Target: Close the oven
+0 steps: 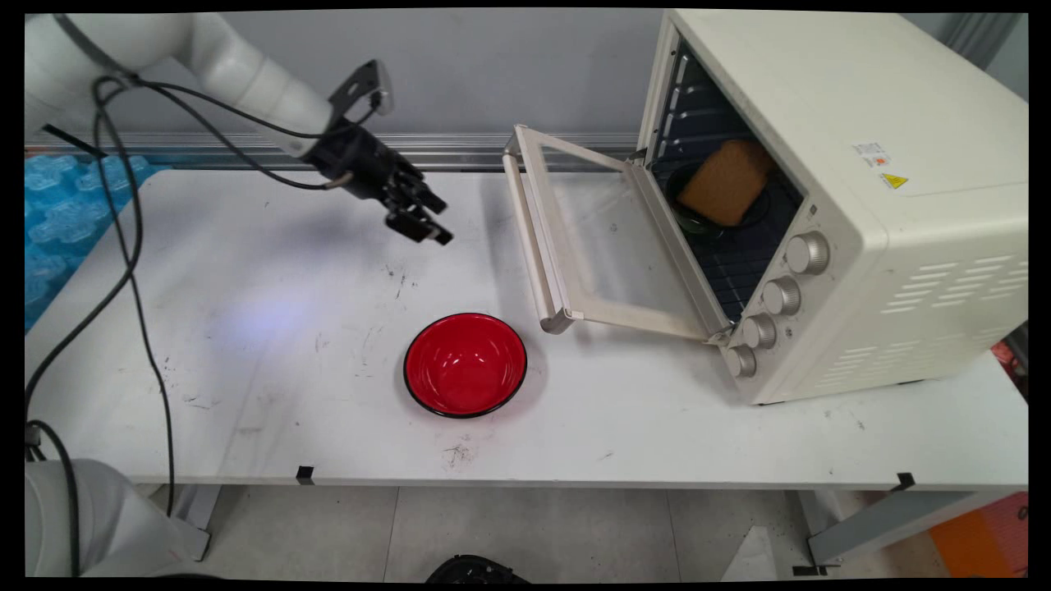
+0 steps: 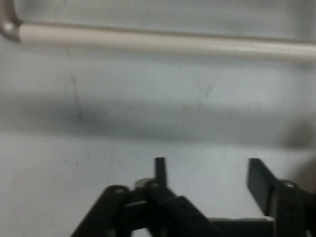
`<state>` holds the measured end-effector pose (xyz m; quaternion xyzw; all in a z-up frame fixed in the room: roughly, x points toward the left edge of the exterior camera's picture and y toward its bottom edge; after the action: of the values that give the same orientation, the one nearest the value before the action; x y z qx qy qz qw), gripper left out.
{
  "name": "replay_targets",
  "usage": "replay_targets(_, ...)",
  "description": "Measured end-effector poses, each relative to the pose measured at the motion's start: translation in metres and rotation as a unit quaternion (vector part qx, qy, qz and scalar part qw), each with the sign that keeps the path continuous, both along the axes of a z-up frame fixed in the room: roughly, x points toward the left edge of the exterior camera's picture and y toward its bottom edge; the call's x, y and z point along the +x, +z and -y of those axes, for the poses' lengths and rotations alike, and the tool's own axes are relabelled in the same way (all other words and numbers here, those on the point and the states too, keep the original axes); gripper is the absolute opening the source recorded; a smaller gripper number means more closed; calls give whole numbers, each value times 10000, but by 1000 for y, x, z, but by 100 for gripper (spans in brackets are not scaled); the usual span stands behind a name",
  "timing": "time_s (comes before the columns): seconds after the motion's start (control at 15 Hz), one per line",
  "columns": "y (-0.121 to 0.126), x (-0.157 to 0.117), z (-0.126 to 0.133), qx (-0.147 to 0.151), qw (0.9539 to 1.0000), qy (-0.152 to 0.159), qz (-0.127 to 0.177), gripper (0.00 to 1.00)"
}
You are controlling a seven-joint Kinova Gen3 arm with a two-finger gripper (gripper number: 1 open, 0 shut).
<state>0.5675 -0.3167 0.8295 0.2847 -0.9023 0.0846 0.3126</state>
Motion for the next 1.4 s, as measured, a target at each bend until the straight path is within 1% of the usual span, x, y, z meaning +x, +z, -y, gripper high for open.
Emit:
replay_targets(0.4,-24,-31,27,-229,9995,-219,-90,0)
replay_targets(0.8,-45,-56,50,-364,9983,-431,-161,0)
replay_targets(1.13,-60,-71,66,-440,9971,-589,-188,0)
replay_targets(1.4,-64,-79,73,-494,9964,-653,-211,0)
